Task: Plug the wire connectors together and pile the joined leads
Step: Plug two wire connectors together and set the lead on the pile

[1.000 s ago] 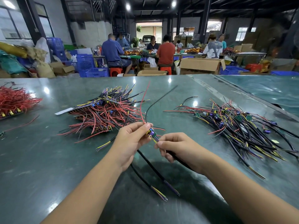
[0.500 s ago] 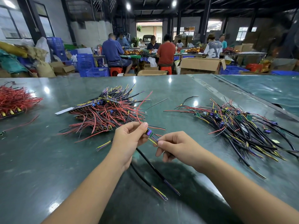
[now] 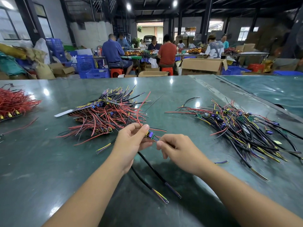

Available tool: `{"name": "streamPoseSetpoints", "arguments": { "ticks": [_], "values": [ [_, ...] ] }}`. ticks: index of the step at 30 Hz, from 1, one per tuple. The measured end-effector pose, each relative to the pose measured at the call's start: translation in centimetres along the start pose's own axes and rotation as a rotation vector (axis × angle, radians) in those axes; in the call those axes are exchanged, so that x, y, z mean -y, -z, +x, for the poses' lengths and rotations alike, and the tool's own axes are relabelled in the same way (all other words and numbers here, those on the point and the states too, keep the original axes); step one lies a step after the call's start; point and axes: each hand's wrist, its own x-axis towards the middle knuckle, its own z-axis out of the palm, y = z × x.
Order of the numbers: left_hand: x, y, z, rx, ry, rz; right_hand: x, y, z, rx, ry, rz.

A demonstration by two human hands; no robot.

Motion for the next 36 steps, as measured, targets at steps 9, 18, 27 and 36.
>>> {"name": "streamPoseSetpoints", "arguments": {
  "ticks": [9,18,27,36],
  "values": [
    [0.26,-0.01,-0.35,0.089,-0.001,0.097,-0.11,-0.08,0.04,-0.002,-0.016,0.073],
    [0.36,-0.11,-0.35,0.083,-0.071,0.155,-0.7,0.05,-0.03,0.002,-0.003,0.171],
    [0.04,0.02,-0.45,0.168,0.002,0.023,-0.71,0.15,-0.01,0.036,-0.01,0.326],
    [-0.42,-0.17,-0.5,0.119,0.011,0.004,-0.37,-0.09,-0.03,-0.075,0.039,0.37]
  ]
}}
